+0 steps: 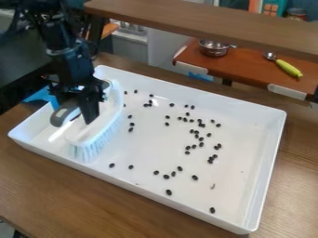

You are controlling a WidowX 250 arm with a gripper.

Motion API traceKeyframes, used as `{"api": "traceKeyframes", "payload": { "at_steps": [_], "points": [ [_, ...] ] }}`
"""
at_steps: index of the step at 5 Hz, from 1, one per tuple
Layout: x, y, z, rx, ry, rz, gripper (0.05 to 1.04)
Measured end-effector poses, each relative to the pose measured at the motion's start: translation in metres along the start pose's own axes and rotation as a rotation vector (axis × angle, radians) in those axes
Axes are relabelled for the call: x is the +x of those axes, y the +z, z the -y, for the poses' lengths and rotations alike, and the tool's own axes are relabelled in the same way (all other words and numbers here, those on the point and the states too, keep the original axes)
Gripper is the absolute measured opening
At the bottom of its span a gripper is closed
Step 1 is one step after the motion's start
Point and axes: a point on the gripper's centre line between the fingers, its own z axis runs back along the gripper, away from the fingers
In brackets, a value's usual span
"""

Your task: Sweep into pile

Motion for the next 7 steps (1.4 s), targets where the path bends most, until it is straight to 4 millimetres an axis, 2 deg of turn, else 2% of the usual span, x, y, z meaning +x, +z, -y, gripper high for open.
{"api": "traceKeyframes", "payload": {
  "at_steps": [3,5,7],
  "points": [
    [-0.026,-0.016,0.083,-0.037,-0.051,-0.026,0.484],
    [-0.032,-0.025,0.127,-0.054,-0.093,0.013,0.484],
    [-0.028,-0.033,0.173,-0.114,-0.071,-0.005,0.484]
  ]
}}
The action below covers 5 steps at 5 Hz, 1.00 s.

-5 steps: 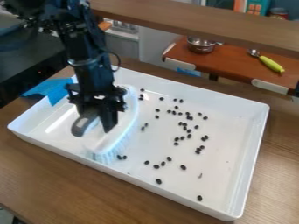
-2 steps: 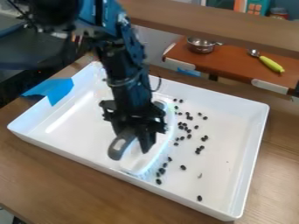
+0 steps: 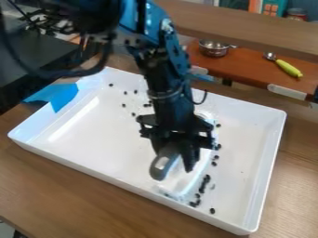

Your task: Sweep into pile

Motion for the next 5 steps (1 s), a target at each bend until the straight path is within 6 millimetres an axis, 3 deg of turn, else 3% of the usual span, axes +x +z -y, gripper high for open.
{"api": "traceKeyframes", "payload": {
  "at_steps": [2,3,4,5],
  "points": [
    [-0.005,0.006,0.032,-0.076,0.021,-0.075,0.484],
    [0.002,0.040,0.026,-0.147,0.042,-0.047,0.484],
    [0.017,0.090,-0.009,-0.222,0.089,0.043,0.484],
    [0.024,0.125,-0.044,-0.246,0.087,0.099,0.484]
  ]
}}
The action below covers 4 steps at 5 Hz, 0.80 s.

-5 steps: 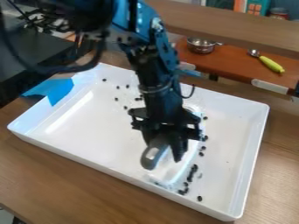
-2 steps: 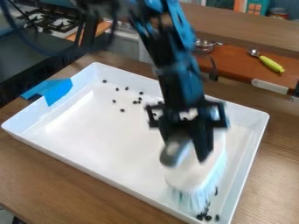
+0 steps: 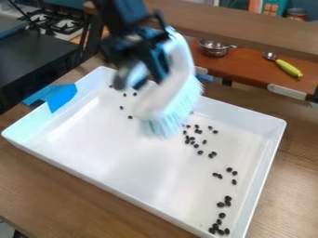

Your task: Sweep into pile

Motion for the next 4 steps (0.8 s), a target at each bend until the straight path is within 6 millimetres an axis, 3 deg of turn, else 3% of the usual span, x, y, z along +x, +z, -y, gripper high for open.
{"api": "traceKeyframes", "payload": {
  "at_steps": [1,3,4],
  "points": [
    [0.016,0.016,-0.049,0.088,0.025,0.061,0.484],
    [0.038,0.030,-0.141,0.244,0.051,0.160,0.484],
    [0.048,0.030,-0.164,0.286,0.072,0.193,0.484]
  ]
}}
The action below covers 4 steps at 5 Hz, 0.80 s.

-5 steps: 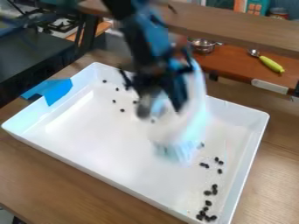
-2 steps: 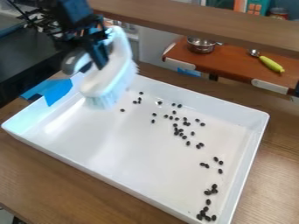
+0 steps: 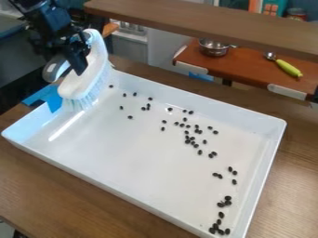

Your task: Sweep into pile

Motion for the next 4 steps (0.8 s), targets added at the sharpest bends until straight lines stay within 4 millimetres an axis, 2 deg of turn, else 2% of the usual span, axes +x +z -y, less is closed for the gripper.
{"api": "traceKeyframes", "payload": {
  "at_steps": [1,2,3,4],
  "points": [
    [0.002,0.003,-0.008,0.020,0.004,0.013,0.484],
    [-0.001,-0.009,-0.017,0.036,0.031,-0.016,0.484],
    [0.001,-0.014,-0.016,0.073,0.044,-0.019,0.484],
    [0.000,-0.032,-0.011,0.088,0.057,-0.060,0.484]
  ]
}}
